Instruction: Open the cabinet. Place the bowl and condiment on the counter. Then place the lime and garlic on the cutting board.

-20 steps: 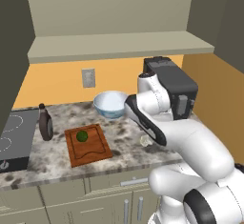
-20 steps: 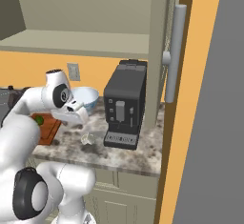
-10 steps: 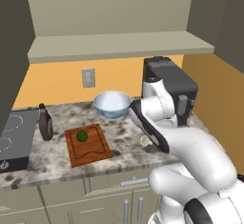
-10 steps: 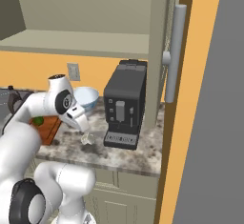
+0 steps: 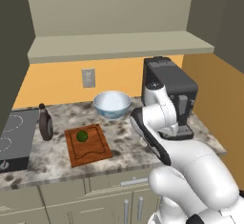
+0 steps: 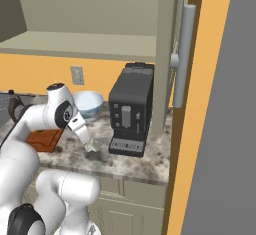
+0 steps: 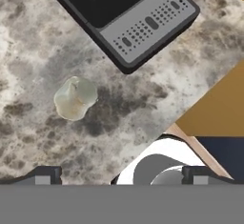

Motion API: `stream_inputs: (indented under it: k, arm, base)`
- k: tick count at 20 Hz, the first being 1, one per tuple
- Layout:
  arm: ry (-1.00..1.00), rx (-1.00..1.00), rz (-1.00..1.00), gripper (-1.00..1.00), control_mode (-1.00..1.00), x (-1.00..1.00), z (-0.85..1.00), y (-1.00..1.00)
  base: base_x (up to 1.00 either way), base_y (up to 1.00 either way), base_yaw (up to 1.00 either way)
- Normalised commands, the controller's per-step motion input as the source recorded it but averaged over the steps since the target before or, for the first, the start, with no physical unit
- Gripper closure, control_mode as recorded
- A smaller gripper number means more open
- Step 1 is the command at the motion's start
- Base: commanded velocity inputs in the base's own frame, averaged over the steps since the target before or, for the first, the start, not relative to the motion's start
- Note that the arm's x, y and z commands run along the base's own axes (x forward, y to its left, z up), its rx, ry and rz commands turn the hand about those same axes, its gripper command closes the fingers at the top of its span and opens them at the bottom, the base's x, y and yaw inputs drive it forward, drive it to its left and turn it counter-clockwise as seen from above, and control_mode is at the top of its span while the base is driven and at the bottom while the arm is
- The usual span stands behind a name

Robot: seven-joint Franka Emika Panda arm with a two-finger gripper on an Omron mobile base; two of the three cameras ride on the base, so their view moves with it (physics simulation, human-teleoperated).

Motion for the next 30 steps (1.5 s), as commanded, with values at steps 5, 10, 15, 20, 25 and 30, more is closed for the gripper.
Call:
stream_inputs:
  k: [5,10,15,20,25,30]
  arm:
    - [0.00,0.00,-0.05,-1.00,-1.00,0.00,-0.02,0.00]
    - [0.00,0.00,-0.01,-1.00,-1.00,0.00,-0.09,0.00]
    - [0.00,0.00,0.00,-1.00,-1.00,0.00,-0.08,0.00]
    - [0.00,0.00,0.00,-1.00,-1.00,0.00,-0.05,0.00]
    - [0.00,0.00,0.00,-1.00,-1.00,0.01,-0.07,0.00]
    - [-0.03,0.00,0.00,-1.00,-1.00,0.01,-0.10,0.00]
  base:
    - [0.00,0.00,0.00]
    - [0.00,0.00,0.00]
    - [0.00,0.00,0.00]
    - [0.00,0.00,0.00]
    - [0.00,0.00,0.00]
    - [0.00,0.00,0.00]
